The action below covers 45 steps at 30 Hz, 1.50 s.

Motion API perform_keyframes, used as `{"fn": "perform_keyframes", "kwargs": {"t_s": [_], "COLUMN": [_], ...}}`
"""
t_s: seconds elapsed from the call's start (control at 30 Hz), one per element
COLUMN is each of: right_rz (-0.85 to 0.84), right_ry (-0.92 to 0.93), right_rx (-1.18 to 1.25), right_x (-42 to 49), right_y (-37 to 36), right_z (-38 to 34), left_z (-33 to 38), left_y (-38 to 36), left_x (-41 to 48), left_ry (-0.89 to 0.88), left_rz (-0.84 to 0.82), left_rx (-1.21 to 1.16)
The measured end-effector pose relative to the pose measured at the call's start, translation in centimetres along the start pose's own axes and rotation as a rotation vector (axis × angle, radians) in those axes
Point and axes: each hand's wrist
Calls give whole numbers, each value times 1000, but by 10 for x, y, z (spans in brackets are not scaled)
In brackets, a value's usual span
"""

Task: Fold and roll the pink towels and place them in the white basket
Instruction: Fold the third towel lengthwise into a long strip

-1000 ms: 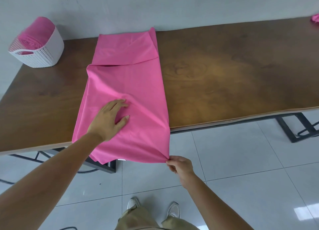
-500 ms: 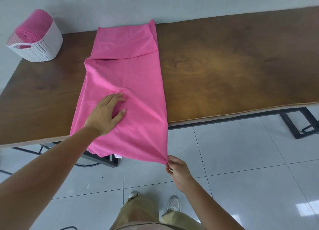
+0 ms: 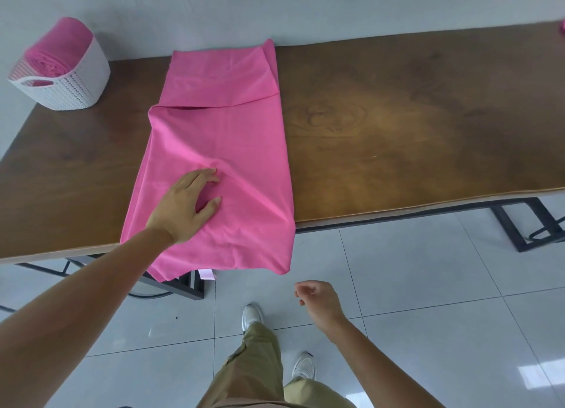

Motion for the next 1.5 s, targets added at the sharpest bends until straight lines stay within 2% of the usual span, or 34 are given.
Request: {"fn": "perform_keyframes", "kwargs": {"t_s": [0.27, 0.47, 0.6, 0.8, 0.97, 1.17, 1.27, 1.5], "right_rz": [155, 218, 277, 290, 280, 308, 333, 369], "right_ry": [335, 502, 563, 558, 545, 513, 467, 413], "right_rx": [-131, -179, -261, -366, -403, -403, -413, -439], "right_x": [-27, -34, -12, 28, 57, 88, 102, 121], "right_y": [81, 129, 142, 142, 138, 127, 124, 126], "right_z": [-60, -121, -144, -178, -208, -242, -251, -265], "left_z": [-4, -10, -10, -17, -20, -28, -30, -33], "left_y": [-2, -3, 6, 31, 48, 35, 23, 21], "left_x": [-1, 4, 16, 71, 148, 221, 241, 260], "left_ry": [-10, -46, -129, -214, -49, -88, -87, -135], "left_rz": [-3, -1, 82, 129, -71, -251, -326, -235], "left_rx": [12, 1, -47, 10, 105, 258, 259, 163]}}
Point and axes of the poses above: each hand's wrist, its own x-axis towards the middle knuckle, its own y-axis out of the back of the hand, z = x × y, and after that the axes turned 15 degrees about -x, right-handed
